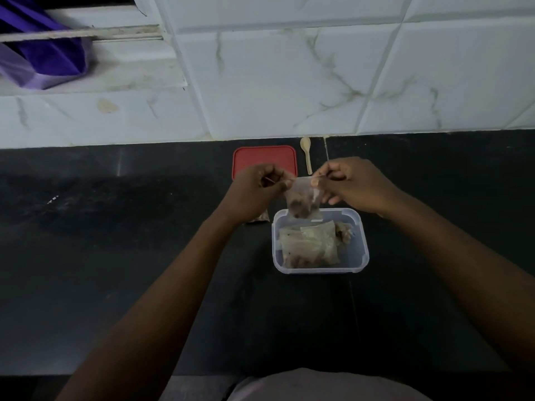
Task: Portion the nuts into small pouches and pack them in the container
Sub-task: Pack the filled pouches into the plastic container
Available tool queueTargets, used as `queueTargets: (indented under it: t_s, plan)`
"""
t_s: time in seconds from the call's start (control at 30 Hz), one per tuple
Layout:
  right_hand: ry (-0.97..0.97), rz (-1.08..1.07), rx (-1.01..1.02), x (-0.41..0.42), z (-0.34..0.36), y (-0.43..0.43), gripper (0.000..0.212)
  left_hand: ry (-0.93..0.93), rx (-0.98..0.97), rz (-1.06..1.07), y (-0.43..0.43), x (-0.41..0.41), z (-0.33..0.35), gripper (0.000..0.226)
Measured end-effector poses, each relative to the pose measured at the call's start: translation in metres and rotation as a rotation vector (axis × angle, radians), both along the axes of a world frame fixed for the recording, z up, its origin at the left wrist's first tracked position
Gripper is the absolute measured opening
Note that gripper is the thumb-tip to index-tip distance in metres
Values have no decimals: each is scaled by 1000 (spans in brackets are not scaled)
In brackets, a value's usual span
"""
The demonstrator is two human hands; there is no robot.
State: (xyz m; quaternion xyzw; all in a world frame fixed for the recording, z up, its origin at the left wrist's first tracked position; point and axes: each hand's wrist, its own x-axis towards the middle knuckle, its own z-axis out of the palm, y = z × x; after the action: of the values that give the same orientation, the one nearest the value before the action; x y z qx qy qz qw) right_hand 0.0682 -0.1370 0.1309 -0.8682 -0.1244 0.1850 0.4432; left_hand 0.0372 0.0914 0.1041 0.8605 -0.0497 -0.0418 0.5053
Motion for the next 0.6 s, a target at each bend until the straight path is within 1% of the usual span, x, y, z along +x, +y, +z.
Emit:
queueTargets:
  t_s: [0.1,0.17,0.3,0.4,0.47,0.6]
  plan:
    - [71,42,-68,-12,2,-26,8,21,15,-118,-21,-9,-6,13]
    - [154,95,-140,-18,-3,-40,7,69,56,-190,-33,-15,-16,14]
    - [259,181,-300,-26,-20,-51,13,145,174,-288,-56,-23,-33,11]
    - [341,240,-380,-29,-32,-45,15,188,296,-331,-64,-24,-42,12]
    - [353,299,-458,-30,-41,-37,20,190,396,-367,-66,-25,-48,15]
    - [274,410,-623,-32,-53,-22,32,138,617,-425,-71,-27,-54,21]
